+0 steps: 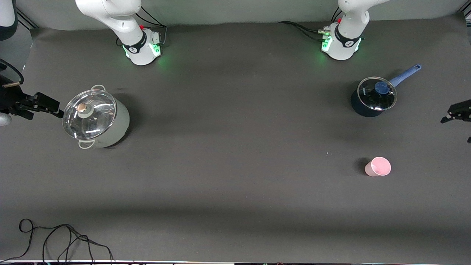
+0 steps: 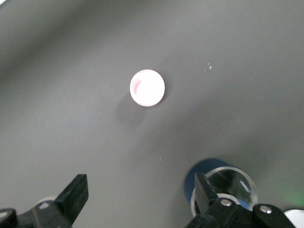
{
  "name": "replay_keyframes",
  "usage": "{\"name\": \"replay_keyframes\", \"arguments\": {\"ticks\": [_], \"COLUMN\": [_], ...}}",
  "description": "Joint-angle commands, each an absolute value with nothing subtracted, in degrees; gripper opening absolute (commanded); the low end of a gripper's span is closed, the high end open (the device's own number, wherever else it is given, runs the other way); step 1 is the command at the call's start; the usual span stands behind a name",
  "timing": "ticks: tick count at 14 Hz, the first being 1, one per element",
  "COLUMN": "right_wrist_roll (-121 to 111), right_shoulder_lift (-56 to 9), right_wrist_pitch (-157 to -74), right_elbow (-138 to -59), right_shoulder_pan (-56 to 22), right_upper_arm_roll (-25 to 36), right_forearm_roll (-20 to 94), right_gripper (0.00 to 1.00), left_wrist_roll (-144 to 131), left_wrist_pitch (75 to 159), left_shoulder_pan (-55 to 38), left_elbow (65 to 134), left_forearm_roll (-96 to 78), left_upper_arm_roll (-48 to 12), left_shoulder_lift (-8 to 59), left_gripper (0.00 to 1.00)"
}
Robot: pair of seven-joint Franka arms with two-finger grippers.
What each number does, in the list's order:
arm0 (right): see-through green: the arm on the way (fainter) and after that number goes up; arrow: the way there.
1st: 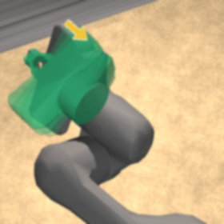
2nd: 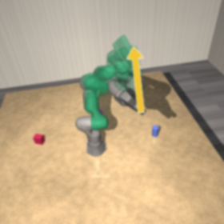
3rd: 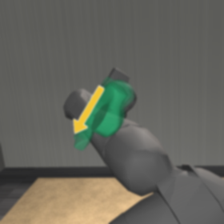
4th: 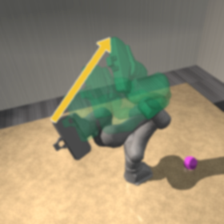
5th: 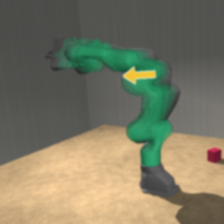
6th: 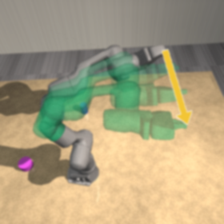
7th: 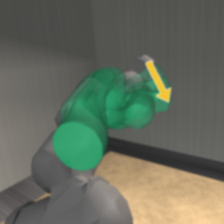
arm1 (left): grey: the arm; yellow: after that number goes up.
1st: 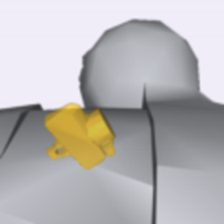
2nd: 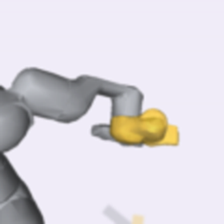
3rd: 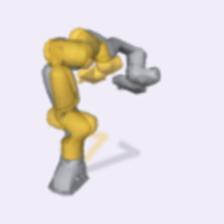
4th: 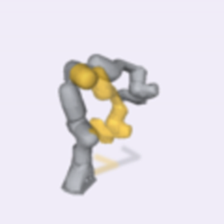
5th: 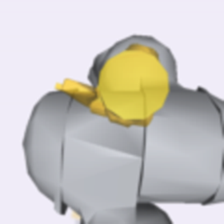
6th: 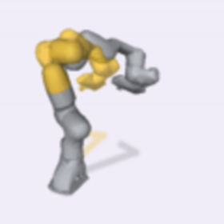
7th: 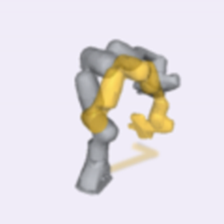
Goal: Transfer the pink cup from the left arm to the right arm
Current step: 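Move the left gripper down and around the pink cup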
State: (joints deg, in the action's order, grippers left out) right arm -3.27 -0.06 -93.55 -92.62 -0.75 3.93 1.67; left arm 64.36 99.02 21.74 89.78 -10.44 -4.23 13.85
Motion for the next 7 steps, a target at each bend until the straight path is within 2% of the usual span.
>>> {"name": "replay_keyframes", "arguments": {"ticks": [1,5,7], "right_wrist_roll": [-4.39,-4.39,-4.39], "right_shoulder_lift": [1.05,0.97,0.97], "right_wrist_pitch": [-93.43,-93.43,-93.43], "right_elbow": [-93.34,-93.43,-93.34], "right_shoulder_pan": [-1.05,-1.05,-1.05], "right_upper_arm_roll": [4.31,4.31,4.31], "right_forearm_roll": [1.58,1.58,1.58], "right_gripper": [1.0,1.0,1.0], "left_wrist_roll": [76.07,94.0,103.75], "left_wrist_pitch": [99.58,99.49,98.27], "left_shoulder_pan": [25.38,30.22,32.95], "left_elbow": [87.54,87.45,85.44], "left_forearm_roll": [-17.55,-27.31,-33.28], "left_upper_arm_roll": [-4.75,-4.75,-5.01], "left_shoulder_lift": [18.44,24.59,30.64], "left_gripper": [1.0,1.0,1.0]}}
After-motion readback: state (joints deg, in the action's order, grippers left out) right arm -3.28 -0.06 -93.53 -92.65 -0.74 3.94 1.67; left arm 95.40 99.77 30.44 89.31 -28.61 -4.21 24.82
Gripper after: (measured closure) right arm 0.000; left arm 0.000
